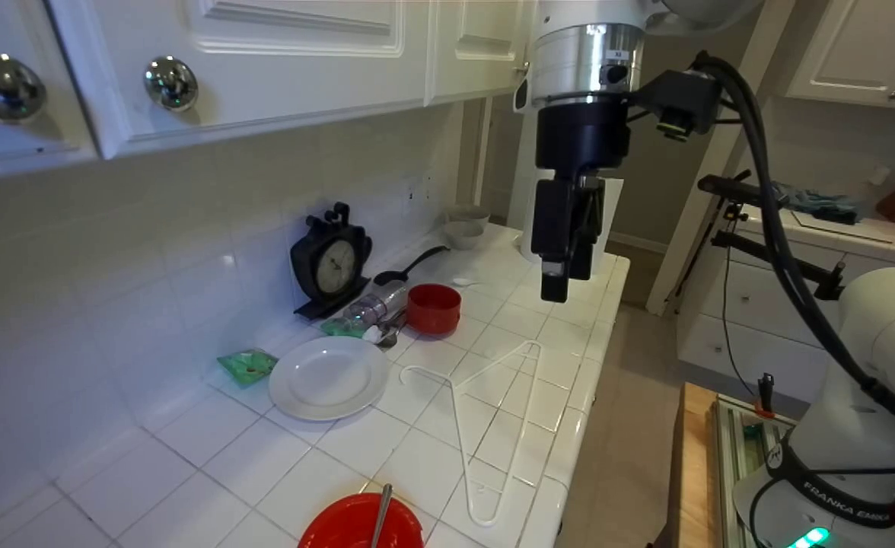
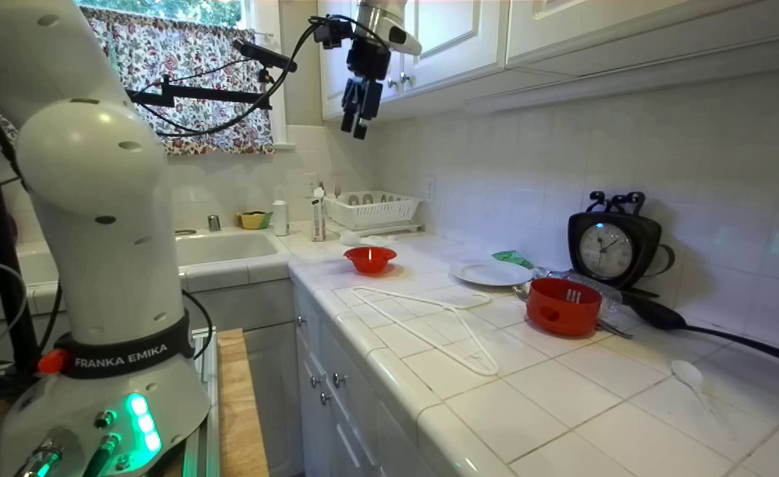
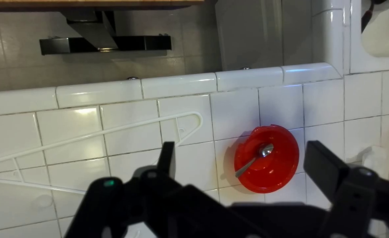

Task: Place the white hanger on the left door of the first upper cabinet from the right.

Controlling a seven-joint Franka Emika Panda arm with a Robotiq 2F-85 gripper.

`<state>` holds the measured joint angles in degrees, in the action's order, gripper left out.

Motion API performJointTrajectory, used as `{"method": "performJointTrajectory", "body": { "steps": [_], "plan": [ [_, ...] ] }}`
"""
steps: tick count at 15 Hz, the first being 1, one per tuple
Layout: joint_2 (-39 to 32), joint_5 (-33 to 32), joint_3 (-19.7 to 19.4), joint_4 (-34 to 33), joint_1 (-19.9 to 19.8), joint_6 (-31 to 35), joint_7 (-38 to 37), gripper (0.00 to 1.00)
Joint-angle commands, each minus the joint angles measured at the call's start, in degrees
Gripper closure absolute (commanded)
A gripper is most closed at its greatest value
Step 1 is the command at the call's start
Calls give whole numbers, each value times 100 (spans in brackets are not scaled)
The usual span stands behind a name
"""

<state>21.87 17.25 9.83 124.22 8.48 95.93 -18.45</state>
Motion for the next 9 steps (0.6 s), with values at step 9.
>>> {"method": "performJointTrajectory", "body": {
  "steps": [9],
  "plan": [
    [184,-1552,-110,1796,-858,2211,-153,0]
  ]
}}
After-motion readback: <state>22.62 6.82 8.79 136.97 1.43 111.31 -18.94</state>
